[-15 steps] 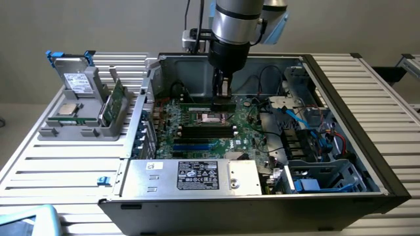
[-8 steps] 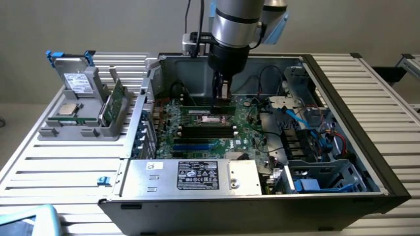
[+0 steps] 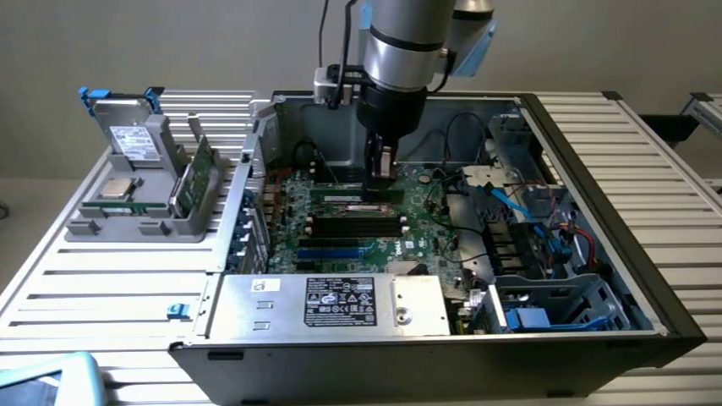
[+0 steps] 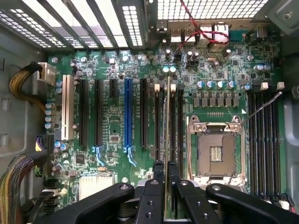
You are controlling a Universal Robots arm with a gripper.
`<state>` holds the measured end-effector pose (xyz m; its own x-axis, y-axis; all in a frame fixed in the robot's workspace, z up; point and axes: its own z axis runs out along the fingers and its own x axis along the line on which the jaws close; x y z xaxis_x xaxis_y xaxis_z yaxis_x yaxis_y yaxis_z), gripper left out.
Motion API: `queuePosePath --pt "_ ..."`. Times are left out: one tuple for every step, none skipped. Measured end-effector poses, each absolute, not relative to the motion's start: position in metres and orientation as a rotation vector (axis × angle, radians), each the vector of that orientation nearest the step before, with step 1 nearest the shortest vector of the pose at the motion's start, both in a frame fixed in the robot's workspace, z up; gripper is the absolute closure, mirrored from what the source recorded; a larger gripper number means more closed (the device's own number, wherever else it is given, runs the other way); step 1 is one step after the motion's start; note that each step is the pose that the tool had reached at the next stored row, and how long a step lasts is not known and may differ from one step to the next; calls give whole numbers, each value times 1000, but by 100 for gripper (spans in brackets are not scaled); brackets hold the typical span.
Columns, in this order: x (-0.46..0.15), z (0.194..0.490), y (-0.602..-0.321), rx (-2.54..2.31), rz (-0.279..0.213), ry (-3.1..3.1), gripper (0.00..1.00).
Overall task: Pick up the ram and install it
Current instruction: 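Insert the ram into the slot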
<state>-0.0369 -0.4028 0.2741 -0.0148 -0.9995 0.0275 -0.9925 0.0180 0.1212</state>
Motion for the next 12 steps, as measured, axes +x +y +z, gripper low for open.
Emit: queuePosePath --pt "-37 272 -403 2128 -102 -2164 85" --pt "-37 271 -403 2128 -102 -2164 85" --pt "-37 269 -403 2128 -102 -2164 85" --pt "-37 268 -403 2128 -102 -2164 85" --pt "-37 266 -403 2128 -102 -2164 85" --pt "-37 265 -403 2128 -102 -2164 85" --pt "-37 265 -403 2128 -102 -2164 85" --pt "-37 265 -403 2128 -102 -2164 85" --pt "-37 265 -403 2128 -102 -2164 85" --pt "-37 264 -403 2128 -102 -2164 85" --pt "-37 263 -403 2128 -102 -2164 85" --pt "-37 262 -403 2129 -102 -2164 85"
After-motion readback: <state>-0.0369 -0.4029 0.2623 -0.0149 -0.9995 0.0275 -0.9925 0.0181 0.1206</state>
